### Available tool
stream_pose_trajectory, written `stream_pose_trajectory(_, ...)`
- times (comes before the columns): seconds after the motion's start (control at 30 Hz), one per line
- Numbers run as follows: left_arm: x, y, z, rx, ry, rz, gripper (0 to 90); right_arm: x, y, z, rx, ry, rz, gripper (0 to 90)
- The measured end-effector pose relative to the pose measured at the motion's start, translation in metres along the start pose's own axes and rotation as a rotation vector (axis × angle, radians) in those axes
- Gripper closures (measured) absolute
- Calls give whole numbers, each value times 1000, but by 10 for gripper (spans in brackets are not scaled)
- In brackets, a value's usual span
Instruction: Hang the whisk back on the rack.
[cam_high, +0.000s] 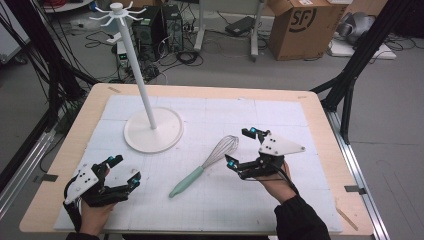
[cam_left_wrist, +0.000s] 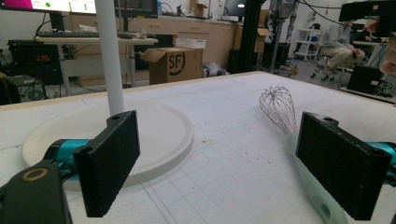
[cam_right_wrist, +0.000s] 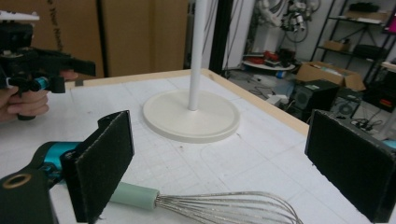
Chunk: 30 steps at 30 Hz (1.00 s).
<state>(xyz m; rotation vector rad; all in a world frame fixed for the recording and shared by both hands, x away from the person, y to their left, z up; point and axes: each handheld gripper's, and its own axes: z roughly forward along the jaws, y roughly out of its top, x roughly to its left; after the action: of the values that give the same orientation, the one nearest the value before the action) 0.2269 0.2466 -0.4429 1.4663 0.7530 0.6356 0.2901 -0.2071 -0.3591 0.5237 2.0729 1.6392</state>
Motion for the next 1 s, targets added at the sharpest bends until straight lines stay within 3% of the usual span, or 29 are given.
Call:
stream_pose_trajectory(0.27, 0, 0, 0, 1, 1, -2, 142, -2, 9, 21, 76, 75, -34, 75)
stream_pose_trajectory(0.37, 0, 0, 0, -2, 1, -5, 142, -4, 14, 29, 107, 138, -44, 132)
stream_pose_trajectory(0.47, 0, 1, 0, -3, 2, -7, 142, -4, 17, 35, 129, 168, -60, 148)
stream_pose_trajectory(0.5, 0, 0, 0, -4, 1, -8, 142, -2, 16, 41, 162, 185, -79, 149)
stream_pose_trajectory(0.67, 0, 0, 0, -4, 1, -7, 142, 2, 16, 54, 211, 227, -120, 169)
stream_pose_trajectory(0.73, 1, 1, 1, -3, 3, -3, 142, 5, 18, 63, 233, 242, -152, 236)
stream_pose_trajectory(0.87, 0, 1, 3, -5, 5, -7, 143, 7, 19, 71, 240, 248, -159, 240)
stream_pose_trajectory(1.0, 0, 1, 2, -6, 5, -9, 145, 8, 18, 85, 281, 285, -177, 245)
